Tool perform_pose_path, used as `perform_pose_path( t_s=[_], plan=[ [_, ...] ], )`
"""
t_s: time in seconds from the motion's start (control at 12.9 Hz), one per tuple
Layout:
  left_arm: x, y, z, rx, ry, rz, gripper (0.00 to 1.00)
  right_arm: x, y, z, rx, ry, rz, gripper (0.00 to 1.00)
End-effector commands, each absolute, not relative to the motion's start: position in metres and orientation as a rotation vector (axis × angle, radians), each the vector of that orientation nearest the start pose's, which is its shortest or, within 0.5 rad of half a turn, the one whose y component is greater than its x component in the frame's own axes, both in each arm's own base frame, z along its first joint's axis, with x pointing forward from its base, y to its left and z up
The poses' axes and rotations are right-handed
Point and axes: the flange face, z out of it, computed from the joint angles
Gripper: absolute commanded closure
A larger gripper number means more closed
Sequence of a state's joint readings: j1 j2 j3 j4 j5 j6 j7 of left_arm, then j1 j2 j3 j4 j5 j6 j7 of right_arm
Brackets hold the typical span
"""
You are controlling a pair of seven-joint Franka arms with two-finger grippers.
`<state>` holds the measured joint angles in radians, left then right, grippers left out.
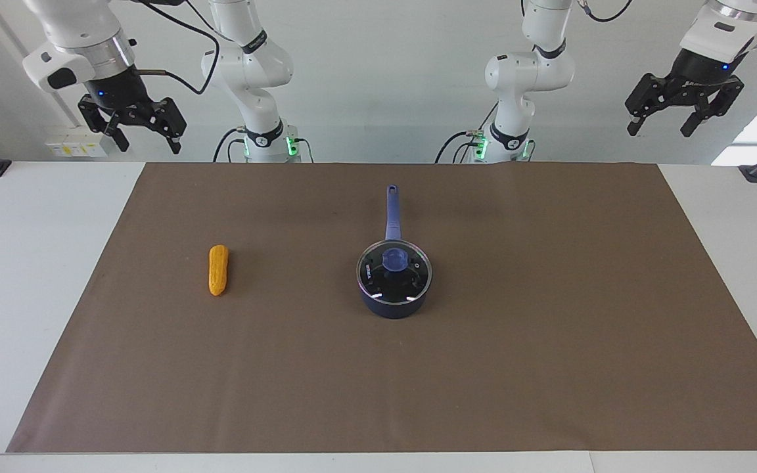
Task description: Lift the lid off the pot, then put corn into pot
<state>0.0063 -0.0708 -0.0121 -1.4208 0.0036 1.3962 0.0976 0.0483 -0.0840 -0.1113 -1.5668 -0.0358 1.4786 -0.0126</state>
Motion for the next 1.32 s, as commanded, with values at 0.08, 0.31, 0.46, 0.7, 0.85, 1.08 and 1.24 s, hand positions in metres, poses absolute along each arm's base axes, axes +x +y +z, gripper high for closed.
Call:
perform_pose_path(
  t_s=[0.08, 0.31, 0.46, 0.7, 0.85, 1.08, 1.24],
  plan=[
    [0.5, 0.0, 0.713, -3.113, 0.146, -0.046, 0.0, 0.511, -0.038, 0.666, -3.101, 0.087, 0.001, 0.0],
    [0.499, -0.003, 0.714, -3.12, 0.139, -0.047, 0.0, 0.512, -0.038, 0.666, -3.093, 0.122, -0.001, 0.0],
    [0.498, -0.003, 0.714, -3.121, 0.136, -0.033, 0.0, 0.511, -0.04, 0.666, -3.092, 0.129, 0.001, 0.0],
    [0.498, -0.007, 0.712, -3.121, 0.143, -0.021, 0.0, 0.511, -0.044, 0.667, -3.114, 0.119, -0.005, 0.0],
    [0.497, -0.006, 0.714, -3.12, 0.143, -0.04, 0.0, 0.511, -0.049, 0.666, -3.128, 0.136, -0.002, 0.0],
    [0.497, -0.009, 0.711, -3.12, 0.153, -0.037, 0.0, 0.511, -0.053, 0.666, -3.164, 0.14, -0.004, 0.0],
    [0.499, -0.014, 0.711, -3.119, 0.168, -0.057, 0.0, 0.512, -0.053, 0.667, -3.164, 0.14, -0.012, 0.0]
  ],
)
